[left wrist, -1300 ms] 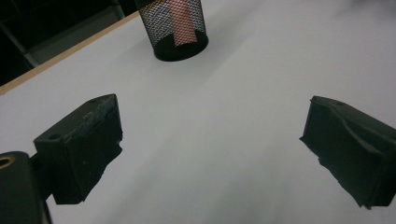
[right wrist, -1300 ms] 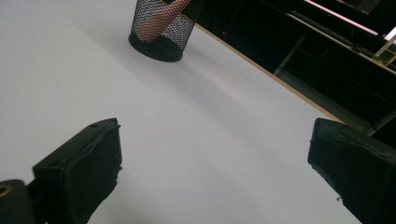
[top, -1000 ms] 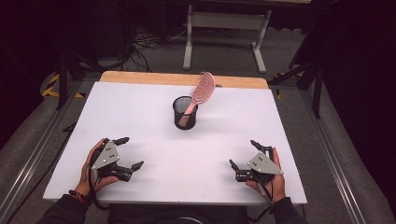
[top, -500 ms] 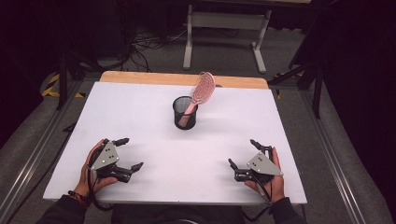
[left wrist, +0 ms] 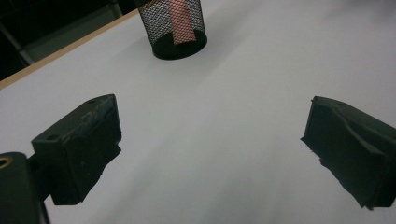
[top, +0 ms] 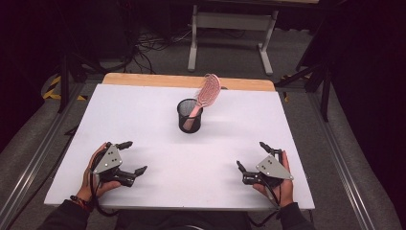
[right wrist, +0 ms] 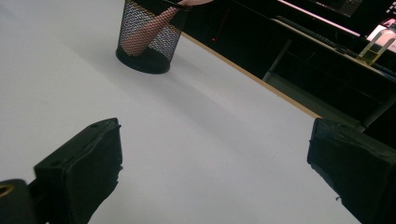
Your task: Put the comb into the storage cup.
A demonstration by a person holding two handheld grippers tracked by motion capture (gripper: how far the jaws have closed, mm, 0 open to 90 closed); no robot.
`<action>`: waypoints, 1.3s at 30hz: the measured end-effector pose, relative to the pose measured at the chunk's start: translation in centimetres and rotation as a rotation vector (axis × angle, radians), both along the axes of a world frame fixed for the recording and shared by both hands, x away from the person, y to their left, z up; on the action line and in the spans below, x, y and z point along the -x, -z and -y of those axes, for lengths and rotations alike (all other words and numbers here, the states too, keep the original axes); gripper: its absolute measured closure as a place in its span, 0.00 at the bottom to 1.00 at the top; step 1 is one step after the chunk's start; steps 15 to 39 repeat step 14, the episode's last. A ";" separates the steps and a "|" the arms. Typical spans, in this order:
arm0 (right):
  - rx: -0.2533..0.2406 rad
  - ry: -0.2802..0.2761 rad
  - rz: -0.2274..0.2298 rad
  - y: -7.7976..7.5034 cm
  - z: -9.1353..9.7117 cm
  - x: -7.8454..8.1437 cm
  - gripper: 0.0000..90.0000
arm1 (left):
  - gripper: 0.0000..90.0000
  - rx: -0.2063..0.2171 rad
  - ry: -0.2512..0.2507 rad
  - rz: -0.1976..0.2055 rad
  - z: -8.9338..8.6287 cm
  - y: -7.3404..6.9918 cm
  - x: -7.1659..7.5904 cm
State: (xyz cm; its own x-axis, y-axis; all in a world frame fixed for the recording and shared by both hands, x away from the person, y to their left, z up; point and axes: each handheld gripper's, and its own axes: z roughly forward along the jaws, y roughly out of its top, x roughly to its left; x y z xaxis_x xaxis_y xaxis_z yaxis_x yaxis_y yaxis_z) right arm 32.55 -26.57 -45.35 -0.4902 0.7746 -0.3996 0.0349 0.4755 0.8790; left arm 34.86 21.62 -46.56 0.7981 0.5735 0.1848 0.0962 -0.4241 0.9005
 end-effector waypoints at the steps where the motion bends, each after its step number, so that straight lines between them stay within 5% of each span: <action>1: 0.001 0.001 0.001 0.0 0.0 0.0 0.04 | 0.05 0.001 -0.002 0.000 0.0 0.0 0.0; 39: 0.000 -0.003 0.012 0.1 -0.2 0.1 0.04 | 0.05 -0.003 -0.004 -0.007 0.1 0.1 -0.2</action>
